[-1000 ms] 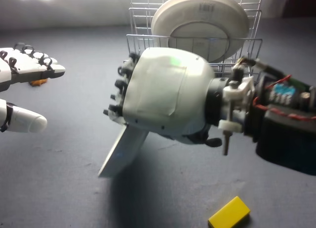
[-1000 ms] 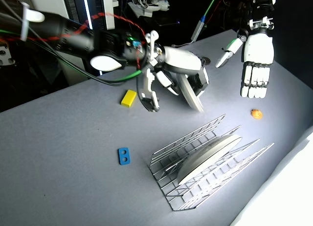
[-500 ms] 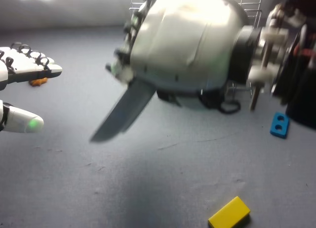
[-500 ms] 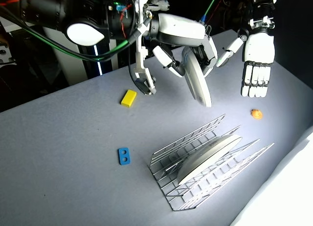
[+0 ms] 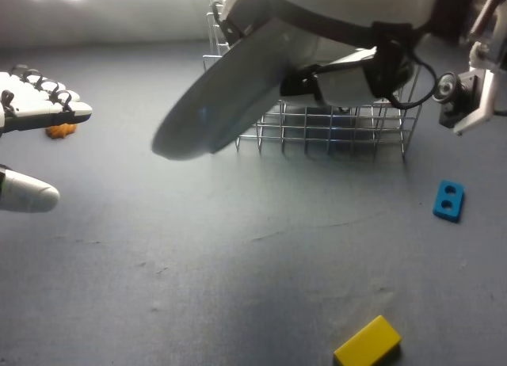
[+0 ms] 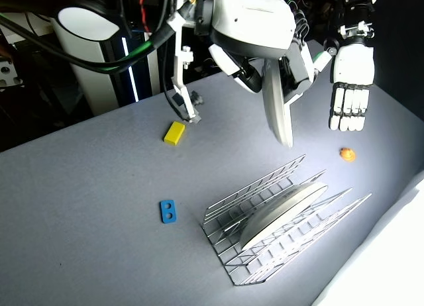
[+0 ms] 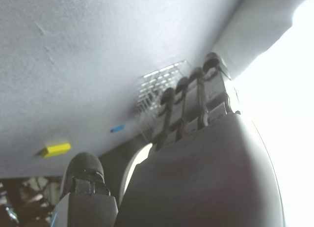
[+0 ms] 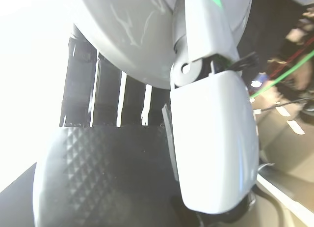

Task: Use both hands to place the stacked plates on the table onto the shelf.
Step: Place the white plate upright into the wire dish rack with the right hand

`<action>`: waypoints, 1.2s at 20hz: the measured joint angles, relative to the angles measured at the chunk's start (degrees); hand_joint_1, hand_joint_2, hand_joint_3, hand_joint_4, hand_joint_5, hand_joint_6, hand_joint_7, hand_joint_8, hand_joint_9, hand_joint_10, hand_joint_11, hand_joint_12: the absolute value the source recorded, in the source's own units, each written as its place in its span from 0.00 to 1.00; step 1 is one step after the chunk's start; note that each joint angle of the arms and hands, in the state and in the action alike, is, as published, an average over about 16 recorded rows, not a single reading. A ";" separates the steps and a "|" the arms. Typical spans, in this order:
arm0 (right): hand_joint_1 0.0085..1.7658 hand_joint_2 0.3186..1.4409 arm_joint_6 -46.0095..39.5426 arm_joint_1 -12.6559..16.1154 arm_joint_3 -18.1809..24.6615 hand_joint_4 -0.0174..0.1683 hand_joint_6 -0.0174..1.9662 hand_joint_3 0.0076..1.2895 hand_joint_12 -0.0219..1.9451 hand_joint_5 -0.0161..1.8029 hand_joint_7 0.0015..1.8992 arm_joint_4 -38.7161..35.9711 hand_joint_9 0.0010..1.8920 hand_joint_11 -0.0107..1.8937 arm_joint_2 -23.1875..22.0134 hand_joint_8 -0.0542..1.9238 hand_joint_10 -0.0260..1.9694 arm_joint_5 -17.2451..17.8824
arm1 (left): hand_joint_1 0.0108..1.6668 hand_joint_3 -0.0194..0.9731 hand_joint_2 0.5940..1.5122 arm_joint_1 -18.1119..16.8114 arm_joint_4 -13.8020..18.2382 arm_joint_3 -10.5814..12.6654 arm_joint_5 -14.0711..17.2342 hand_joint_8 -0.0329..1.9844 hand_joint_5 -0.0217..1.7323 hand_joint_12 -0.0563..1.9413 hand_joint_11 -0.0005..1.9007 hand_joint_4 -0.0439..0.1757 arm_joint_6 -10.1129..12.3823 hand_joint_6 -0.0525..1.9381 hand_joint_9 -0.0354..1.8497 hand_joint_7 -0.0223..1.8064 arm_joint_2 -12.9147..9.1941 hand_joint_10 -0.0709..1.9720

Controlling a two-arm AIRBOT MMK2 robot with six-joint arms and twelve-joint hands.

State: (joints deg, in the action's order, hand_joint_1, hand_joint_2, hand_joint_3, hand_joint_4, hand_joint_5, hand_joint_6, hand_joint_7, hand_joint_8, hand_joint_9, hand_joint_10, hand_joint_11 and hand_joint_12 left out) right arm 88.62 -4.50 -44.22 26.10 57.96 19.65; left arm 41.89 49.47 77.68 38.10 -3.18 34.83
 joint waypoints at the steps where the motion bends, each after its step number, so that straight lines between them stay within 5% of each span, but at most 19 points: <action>1: 0.76 0.58 -0.55 0.29 -0.30 0.10 0.50 0.01 0.60 0.52 0.54 1.20 0.52 0.44 -0.31 0.49 0.55 -0.09 | 0.01 0.03 0.56 0.10 0.80 0.12 0.82 0.01 0.02 0.03 0.01 0.20 0.00 0.03 0.03 0.02 0.00 0.01; 8: 0.76 0.58 -3.01 1.14 -3.12 0.09 0.51 0.00 0.61 0.51 0.53 8.64 0.52 0.44 -1.30 0.50 0.56 -0.48 | 0.01 0.03 0.56 -0.46 9.08 0.41 10.84 0.01 0.02 0.03 0.01 0.20 -0.01 0.03 0.03 0.02 -0.09 0.01; 16: 0.77 0.58 -5.11 1.23 -6.39 0.07 0.51 0.00 0.61 0.51 0.52 15.87 0.51 0.44 -0.88 0.50 0.56 -0.02 | 0.01 0.03 0.56 -7.87 23.45 -0.24 24.06 0.01 0.02 0.03 0.01 0.22 0.12 0.03 0.03 0.02 0.82 0.01; 24: 0.77 0.58 -5.96 0.29 -9.33 0.06 0.51 0.01 0.62 0.51 0.52 21.58 0.51 0.43 0.95 0.51 0.57 0.54 | 0.01 0.03 0.56 -15.58 34.68 -1.10 30.25 0.01 0.02 0.03 0.01 0.23 0.37 0.03 0.03 0.02 2.02 0.01</action>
State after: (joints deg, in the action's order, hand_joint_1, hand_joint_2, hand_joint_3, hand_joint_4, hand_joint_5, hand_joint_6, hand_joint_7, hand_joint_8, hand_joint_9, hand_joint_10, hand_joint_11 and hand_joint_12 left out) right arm 82.66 -4.22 -53.55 47.69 58.91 20.19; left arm 26.31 84.15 76.59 68.35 -2.81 36.85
